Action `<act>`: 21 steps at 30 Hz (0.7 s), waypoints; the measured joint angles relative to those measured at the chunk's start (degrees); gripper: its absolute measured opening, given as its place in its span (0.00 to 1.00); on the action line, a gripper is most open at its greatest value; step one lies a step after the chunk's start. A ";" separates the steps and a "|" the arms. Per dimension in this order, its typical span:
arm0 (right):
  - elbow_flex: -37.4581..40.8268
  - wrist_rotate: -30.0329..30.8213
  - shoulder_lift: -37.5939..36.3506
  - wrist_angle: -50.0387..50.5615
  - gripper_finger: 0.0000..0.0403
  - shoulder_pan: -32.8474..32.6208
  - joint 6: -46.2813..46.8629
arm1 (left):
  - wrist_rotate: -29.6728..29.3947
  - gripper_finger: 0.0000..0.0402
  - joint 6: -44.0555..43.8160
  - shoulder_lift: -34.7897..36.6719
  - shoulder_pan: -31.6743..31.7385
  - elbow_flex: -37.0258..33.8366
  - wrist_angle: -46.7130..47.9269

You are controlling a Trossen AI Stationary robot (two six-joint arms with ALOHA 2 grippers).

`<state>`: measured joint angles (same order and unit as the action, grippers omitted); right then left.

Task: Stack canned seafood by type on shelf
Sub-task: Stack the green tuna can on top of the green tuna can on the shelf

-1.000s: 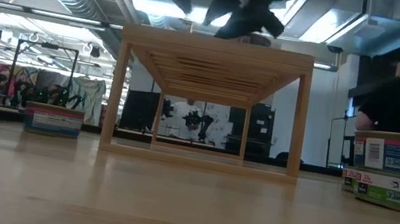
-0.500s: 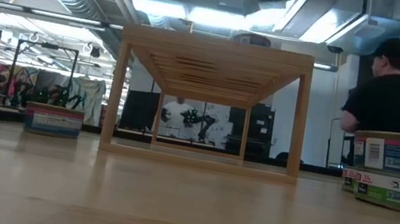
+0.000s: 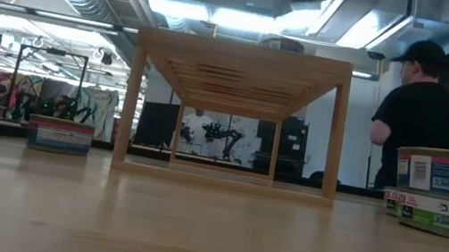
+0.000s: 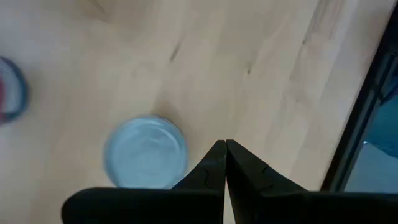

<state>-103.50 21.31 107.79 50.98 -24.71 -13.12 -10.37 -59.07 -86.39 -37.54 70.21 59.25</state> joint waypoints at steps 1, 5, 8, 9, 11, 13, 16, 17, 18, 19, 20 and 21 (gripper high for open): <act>0.00 0.01 0.83 -0.30 0.64 -0.40 -0.68 | 0.14 0.02 -0.98 0.00 -0.51 -1.03 -1.28; 0.00 0.05 4.88 -1.85 0.64 -1.71 -2.84 | 1.66 0.02 -3.15 0.00 -1.75 -5.27 -6.22; 0.11 0.04 7.99 -4.03 0.64 -2.30 -3.20 | 1.89 0.02 -3.91 0.00 -1.97 -8.03 -8.06; 0.11 0.04 8.93 -5.16 0.64 -2.44 -3.21 | 1.94 0.02 -4.15 0.00 -1.95 -8.68 -7.90; 0.11 0.03 10.89 -6.47 0.64 -2.45 -3.73 | 1.99 0.02 -5.41 0.00 -1.90 -9.67 -7.79; 0.11 0.07 12.69 -8.31 0.64 -2.34 -3.88 | 2.05 0.02 -6.03 0.00 -1.93 -10.40 -7.80; 0.11 1.06 14.51 -9.07 0.64 -2.27 -5.17 | 3.00 0.03 -5.50 0.00 -1.95 -11.23 -9.28; 0.11 1.80 14.95 -9.17 0.64 -2.27 -5.60 | 3.47 0.04 -5.60 0.00 -1.94 -11.41 -9.33; 0.11 2.58 15.35 -9.29 0.64 -2.27 -6.26 | 4.00 0.06 -6.14 0.00 -1.93 -11.63 -9.17; 0.11 3.42 15.67 -9.65 0.64 -2.27 -6.72 | 4.17 0.08 -7.06 0.00 -1.93 -11.78 -9.12; 0.11 3.99 15.99 -10.00 0.64 -2.27 -6.84 | 4.26 0.11 -8.04 0.00 -1.93 -12.03 -9.27; 0.11 4.40 16.22 -10.43 0.64 -2.27 -6.87 | 4.28 0.14 -8.83 0.00 -1.93 -12.38 -9.44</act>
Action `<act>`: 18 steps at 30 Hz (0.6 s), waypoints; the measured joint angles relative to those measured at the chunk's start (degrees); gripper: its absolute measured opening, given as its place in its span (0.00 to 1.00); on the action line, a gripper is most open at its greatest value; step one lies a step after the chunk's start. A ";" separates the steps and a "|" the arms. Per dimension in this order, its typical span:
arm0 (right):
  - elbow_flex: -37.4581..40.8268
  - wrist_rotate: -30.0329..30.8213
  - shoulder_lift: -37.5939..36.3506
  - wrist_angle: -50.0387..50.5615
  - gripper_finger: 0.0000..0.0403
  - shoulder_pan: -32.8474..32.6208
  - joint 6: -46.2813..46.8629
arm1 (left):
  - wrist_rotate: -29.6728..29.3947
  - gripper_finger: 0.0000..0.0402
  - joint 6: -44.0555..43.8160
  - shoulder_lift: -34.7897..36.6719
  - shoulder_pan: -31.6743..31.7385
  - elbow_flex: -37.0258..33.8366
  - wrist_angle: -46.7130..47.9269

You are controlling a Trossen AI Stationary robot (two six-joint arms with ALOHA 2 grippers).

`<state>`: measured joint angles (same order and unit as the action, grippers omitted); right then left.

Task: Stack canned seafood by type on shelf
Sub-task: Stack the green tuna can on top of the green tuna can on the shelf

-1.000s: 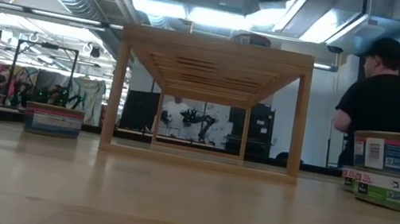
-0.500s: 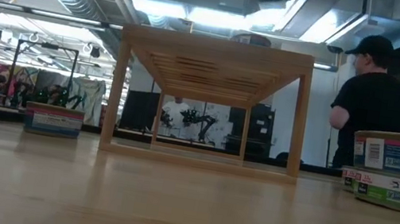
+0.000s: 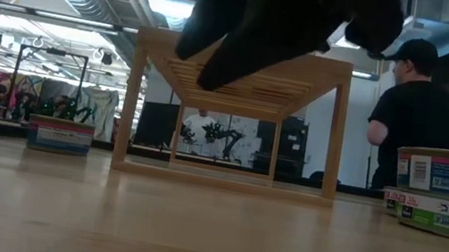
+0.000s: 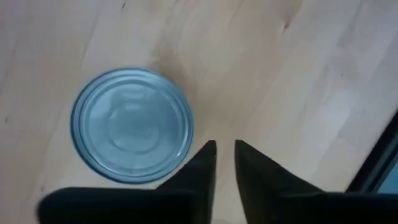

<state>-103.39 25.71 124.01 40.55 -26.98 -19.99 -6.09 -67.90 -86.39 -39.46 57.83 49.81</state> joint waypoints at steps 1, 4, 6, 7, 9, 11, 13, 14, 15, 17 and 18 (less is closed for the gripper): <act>0.00 0.14 0.13 -0.38 0.64 0.00 0.00 | 0.08 0.18 -0.92 0.00 0.00 -0.40 -0.14; 0.00 0.28 0.32 -0.96 0.64 0.00 -0.02 | 1.15 0.27 -0.30 0.00 -0.26 -1.91 -1.75; -0.01 0.21 0.39 -0.96 0.64 0.00 -0.02 | 1.38 0.31 2.43 0.00 -0.43 -2.94 -2.69; 0.00 0.22 0.39 -1.12 0.64 0.00 -0.02 | 1.43 0.32 3.34 0.00 -0.63 -3.19 -2.82; 0.00 0.21 0.39 -2.07 0.64 0.00 -0.02 | 1.42 0.32 5.11 0.00 -0.79 -3.27 -2.40; -0.02 0.17 0.39 -2.73 0.64 -0.02 -0.02 | 1.08 0.33 6.81 0.00 -1.08 -3.27 -2.53; -0.01 -0.80 0.39 -3.74 0.64 -0.02 -0.01 | 0.91 0.33 8.11 0.00 -1.42 -3.27 -2.53; -0.02 -1.44 0.39 -3.95 0.64 -0.02 -0.07 | 0.87 0.33 8.57 -0.03 -1.59 -3.27 -2.54; -0.02 -1.84 0.39 -4.02 0.64 -0.02 -0.04 | 0.86 0.33 9.16 -0.27 -1.80 -3.27 -2.54; -0.01 -2.17 0.39 -4.52 0.64 -0.02 -0.04 | 0.85 0.33 10.58 -0.59 -2.28 -3.27 -2.44; -0.02 -2.24 0.39 -4.83 0.64 -0.02 -0.06 | 0.83 0.33 11.19 -0.93 -2.49 -3.27 -2.55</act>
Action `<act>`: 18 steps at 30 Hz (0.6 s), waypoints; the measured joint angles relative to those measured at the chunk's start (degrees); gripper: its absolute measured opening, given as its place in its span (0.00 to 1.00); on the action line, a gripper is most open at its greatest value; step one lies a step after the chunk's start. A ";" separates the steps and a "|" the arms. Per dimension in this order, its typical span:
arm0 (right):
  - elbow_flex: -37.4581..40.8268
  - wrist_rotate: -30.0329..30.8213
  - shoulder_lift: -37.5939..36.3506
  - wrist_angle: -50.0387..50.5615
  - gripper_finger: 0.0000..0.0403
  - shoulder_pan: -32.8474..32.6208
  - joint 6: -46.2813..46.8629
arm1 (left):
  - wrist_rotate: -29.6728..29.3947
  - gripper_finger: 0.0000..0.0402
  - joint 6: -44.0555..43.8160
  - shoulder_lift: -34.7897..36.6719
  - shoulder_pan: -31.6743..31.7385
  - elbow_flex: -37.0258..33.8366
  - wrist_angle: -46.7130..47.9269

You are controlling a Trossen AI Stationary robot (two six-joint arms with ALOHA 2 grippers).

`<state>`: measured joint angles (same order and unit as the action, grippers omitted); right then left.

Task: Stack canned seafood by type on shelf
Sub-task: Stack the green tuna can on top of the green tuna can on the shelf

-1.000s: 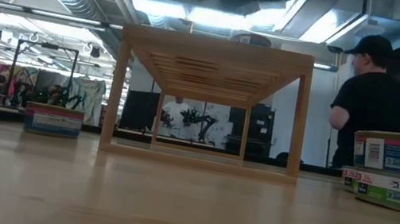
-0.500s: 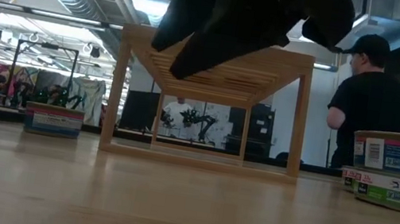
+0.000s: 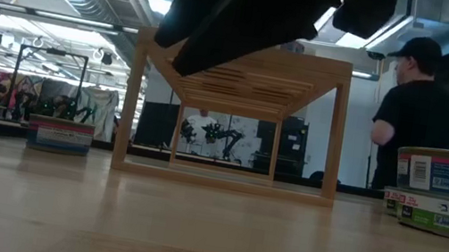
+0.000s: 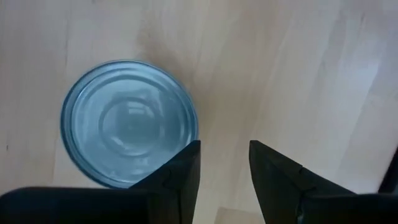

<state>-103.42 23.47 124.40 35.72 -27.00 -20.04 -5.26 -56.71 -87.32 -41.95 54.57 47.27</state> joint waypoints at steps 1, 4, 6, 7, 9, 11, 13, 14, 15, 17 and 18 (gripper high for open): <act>0.00 0.01 0.00 -0.29 0.64 0.00 0.01 | -0.02 0.33 0.30 -0.41 -0.07 0.00 0.04; 0.00 -0.03 0.00 -0.46 0.64 0.00 0.01 | -0.19 0.33 1.80 -1.83 -0.22 0.00 0.18; 0.00 -0.03 0.00 -0.74 0.64 0.00 -0.01 | -0.64 0.33 2.63 -2.88 -0.18 0.00 0.20; 0.00 -0.03 0.00 -0.86 0.64 0.00 0.01 | -1.01 0.33 2.95 -3.49 -0.18 0.00 0.22; 0.00 -0.03 0.00 -1.29 0.64 0.00 0.01 | -1.39 0.33 3.42 -4.60 -0.18 0.00 0.28; 0.00 -0.11 0.00 -1.66 0.64 0.00 0.01 | -1.50 0.33 4.06 -5.21 -0.19 0.10 0.29; 0.00 -0.13 0.00 -1.62 0.64 0.00 0.00 | -1.62 0.33 4.25 -5.70 -0.20 0.24 0.44; 0.00 -0.14 0.00 -1.59 0.64 0.00 -0.01 | -1.63 0.33 4.26 -5.82 -0.20 0.26 0.44; 0.00 -0.14 0.00 -1.62 0.64 0.00 -0.01 | -1.63 0.33 4.28 -5.93 -0.20 0.26 0.44; 0.00 -0.13 0.00 -1.70 0.64 0.00 0.01 | -1.69 0.33 4.18 -5.97 -0.20 0.26 0.46; 0.00 -0.14 0.00 -1.69 0.64 0.00 0.00 | -1.75 0.33 4.15 -6.00 -0.20 0.26 0.46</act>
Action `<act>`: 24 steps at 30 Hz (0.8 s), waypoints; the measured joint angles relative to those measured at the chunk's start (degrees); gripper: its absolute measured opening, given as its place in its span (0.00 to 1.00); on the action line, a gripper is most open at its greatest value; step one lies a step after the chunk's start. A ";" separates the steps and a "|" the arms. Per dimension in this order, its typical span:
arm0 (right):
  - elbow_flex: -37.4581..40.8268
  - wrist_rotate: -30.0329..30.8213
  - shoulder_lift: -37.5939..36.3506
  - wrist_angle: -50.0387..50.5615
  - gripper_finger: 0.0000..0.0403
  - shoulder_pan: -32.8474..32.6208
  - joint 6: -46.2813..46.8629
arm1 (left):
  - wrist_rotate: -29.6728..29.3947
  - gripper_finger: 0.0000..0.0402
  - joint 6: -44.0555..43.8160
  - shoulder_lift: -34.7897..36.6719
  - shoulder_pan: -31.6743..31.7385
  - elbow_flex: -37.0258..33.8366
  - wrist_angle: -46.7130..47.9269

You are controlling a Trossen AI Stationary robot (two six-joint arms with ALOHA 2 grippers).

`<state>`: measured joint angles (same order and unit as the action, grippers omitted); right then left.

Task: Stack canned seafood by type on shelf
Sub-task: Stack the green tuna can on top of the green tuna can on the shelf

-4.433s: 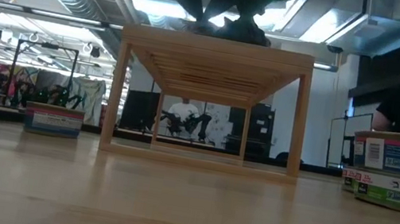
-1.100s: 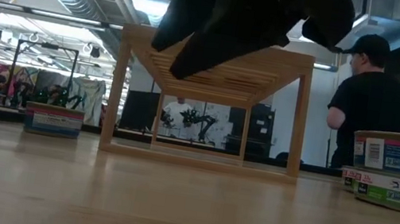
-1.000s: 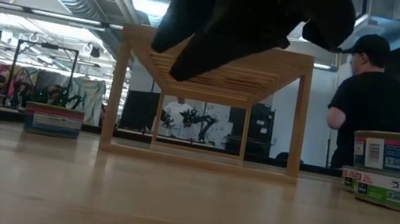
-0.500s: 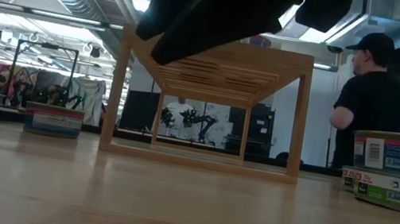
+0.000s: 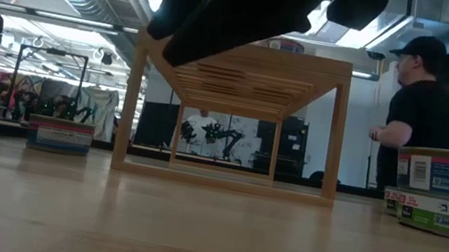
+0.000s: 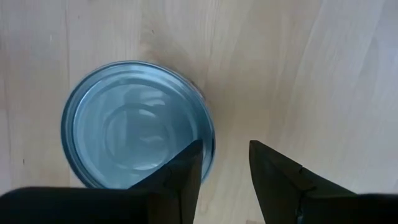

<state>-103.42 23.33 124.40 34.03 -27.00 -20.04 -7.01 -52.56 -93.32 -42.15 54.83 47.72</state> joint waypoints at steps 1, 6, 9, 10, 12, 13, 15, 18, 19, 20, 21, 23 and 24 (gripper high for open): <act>0.00 0.00 0.00 -0.03 0.64 0.00 -0.01 | -0.15 0.32 -0.02 -0.01 0.00 -0.01 0.01; 0.00 -0.02 0.00 -0.14 0.64 0.00 -0.01 | -1.31 0.24 -1.22 -0.07 -0.02 -0.04 0.83; 0.00 0.00 0.00 -0.14 0.64 0.00 0.01 | -1.93 0.18 -2.00 -0.15 -0.02 -0.09 1.74; 0.00 -0.02 0.00 -0.12 0.64 0.00 0.00 | -2.35 0.16 -2.03 -0.17 -0.01 -0.10 2.04; 0.00 -0.02 0.00 -0.14 0.64 0.00 0.00 | -3.04 0.12 -2.06 -0.17 0.04 -0.13 2.58; 0.00 -0.02 0.00 -0.14 0.64 0.00 -0.01 | -3.17 0.11 -2.08 -0.17 0.04 -0.13 2.73; 0.00 -0.02 0.00 -0.12 0.64 0.00 -0.01 | -3.20 0.09 -2.08 -0.17 0.04 -0.13 2.78; 0.00 -0.02 0.00 -0.13 0.64 0.00 0.00 | -3.18 0.06 -1.95 -0.17 0.04 -0.13 2.77; 0.00 -0.02 0.00 -0.12 0.64 0.00 -0.01 | -3.14 0.06 -1.95 -0.17 0.04 -0.15 2.72; 0.00 -0.02 0.00 -0.12 0.64 0.00 -0.01 | -3.09 0.05 -1.97 -0.17 0.04 -0.15 2.63; 0.00 -0.02 0.00 -0.12 0.64 0.00 0.01 | -3.06 0.05 -2.05 -0.17 0.04 -0.17 2.58; 0.00 -0.02 0.00 -0.12 0.64 0.00 -0.01 | -3.00 0.06 -2.42 -0.17 0.04 -0.17 2.50; 0.00 -0.02 0.00 -0.12 0.64 0.00 -0.01 | -2.97 0.06 -2.53 -0.17 0.04 -0.17 2.47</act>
<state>-103.42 23.31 124.40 33.91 -27.00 -20.05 -9.98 -55.08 -93.49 -42.11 54.65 50.20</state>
